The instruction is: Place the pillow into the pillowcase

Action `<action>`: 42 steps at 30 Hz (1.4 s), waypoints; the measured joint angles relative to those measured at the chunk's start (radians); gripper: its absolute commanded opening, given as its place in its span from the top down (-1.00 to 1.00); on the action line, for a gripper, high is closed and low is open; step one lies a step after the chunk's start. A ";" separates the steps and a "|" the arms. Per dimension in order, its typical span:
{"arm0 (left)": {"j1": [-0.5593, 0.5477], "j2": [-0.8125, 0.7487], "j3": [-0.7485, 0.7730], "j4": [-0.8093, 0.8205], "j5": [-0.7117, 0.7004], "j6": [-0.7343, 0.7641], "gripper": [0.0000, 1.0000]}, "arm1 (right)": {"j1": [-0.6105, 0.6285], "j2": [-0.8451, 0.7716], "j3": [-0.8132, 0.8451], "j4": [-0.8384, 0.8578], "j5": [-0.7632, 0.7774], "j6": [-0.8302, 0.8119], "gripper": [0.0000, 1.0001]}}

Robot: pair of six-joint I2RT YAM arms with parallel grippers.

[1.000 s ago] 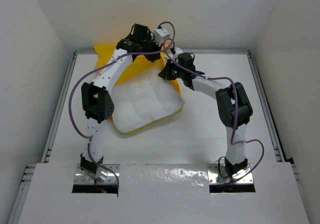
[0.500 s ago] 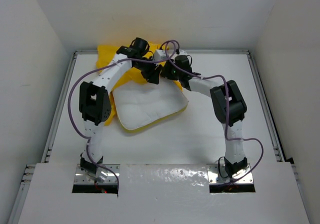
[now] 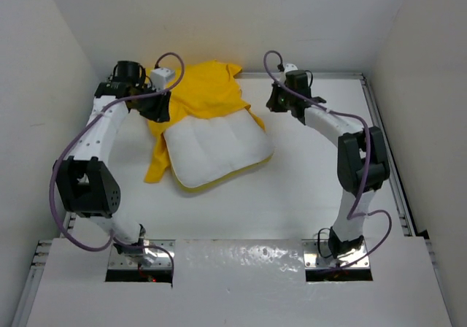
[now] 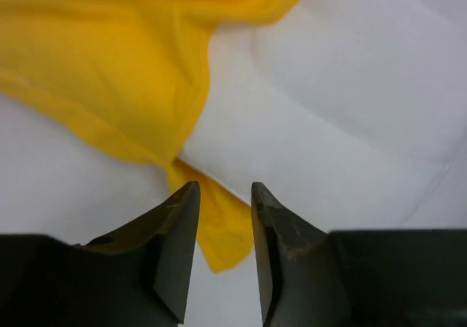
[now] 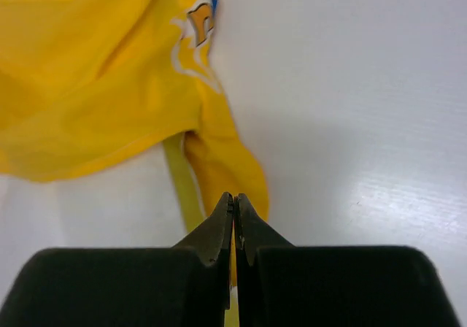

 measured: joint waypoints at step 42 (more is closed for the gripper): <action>0.385 0.135 -0.464 0.272 -0.196 0.033 -0.74 | 0.211 0.138 -0.139 0.010 -0.023 0.122 -0.31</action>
